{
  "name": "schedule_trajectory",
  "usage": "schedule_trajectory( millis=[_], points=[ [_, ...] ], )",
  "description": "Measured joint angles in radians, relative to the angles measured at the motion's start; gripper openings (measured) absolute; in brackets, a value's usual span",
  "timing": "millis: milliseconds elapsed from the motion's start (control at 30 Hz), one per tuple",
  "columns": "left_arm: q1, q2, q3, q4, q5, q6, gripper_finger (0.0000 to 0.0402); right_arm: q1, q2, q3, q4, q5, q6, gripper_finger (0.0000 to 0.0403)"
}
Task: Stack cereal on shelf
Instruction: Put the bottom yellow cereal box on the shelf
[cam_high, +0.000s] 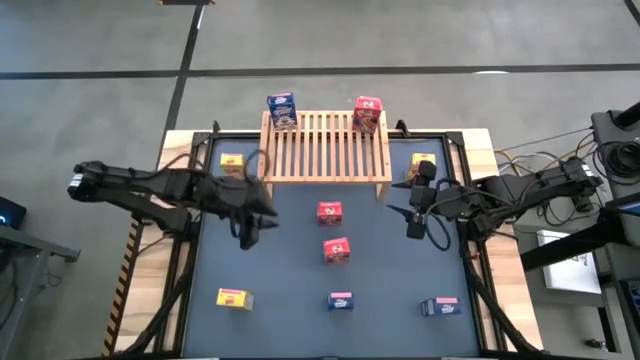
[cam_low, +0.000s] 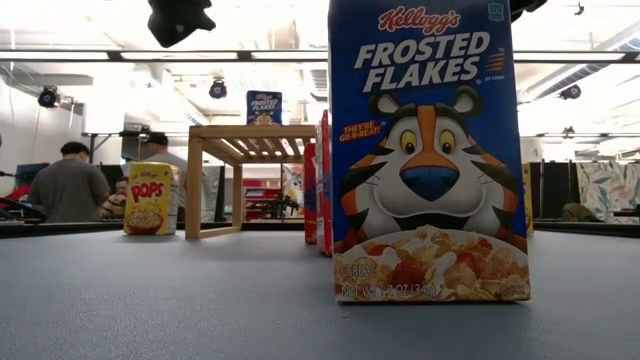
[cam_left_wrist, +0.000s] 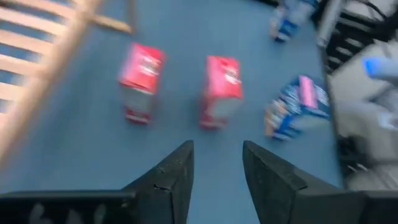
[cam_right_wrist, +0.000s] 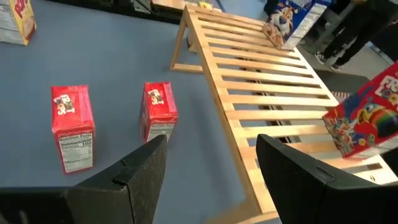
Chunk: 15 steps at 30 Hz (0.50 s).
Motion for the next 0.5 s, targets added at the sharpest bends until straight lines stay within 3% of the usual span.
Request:
schedule_trajectory(
  millis=[267, 500],
  points=[
    [-0.103, 0.116, 0.109, -0.126, 0.022, -0.155, 0.0108, 0.031, 0.0, -0.012, 0.129, -0.003, -0.088, 0.0237],
    [-0.161, 0.198, 0.153, -0.123, 0.018, -0.214, 0.011, 0.031, 0.0, -0.052, 0.144, -0.027, -0.093, 0.0237]
  ],
)
